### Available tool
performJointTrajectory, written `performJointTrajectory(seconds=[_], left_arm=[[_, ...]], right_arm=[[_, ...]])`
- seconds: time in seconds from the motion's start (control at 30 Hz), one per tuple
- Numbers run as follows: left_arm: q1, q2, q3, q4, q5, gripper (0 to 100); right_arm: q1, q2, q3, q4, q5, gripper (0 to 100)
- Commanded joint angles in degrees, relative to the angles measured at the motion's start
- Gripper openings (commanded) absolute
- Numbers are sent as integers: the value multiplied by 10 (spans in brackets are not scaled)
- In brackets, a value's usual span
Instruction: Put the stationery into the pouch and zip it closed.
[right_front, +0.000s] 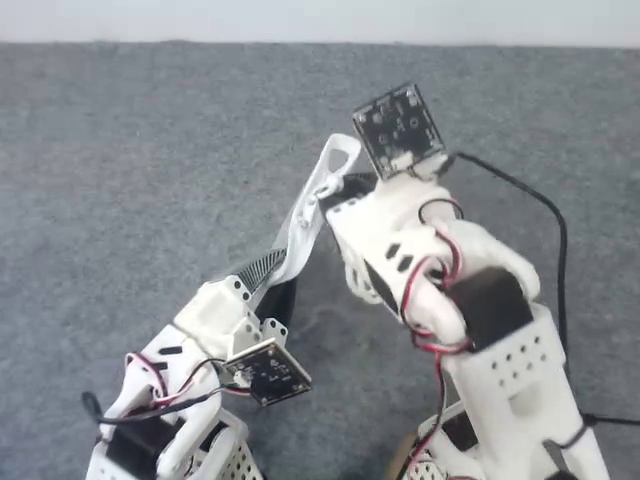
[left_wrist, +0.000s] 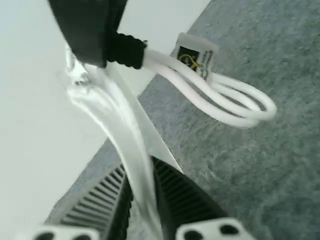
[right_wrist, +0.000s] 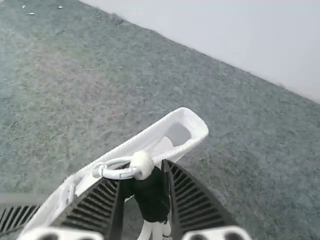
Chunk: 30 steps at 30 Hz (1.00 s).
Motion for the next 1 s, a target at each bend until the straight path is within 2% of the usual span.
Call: performJointTrajectory(seconds=[0.0, 0.57, 0.97], left_arm=[[27, 9, 45, 33, 15, 9], [37, 9, 79, 10, 30, 9], [37, 9, 77, 11, 32, 9]], right_arm=[[48, 32, -85, -9, 1, 5], [92, 204, -222, -21, 2, 5], [73, 189, -254, 40, 7, 5]])
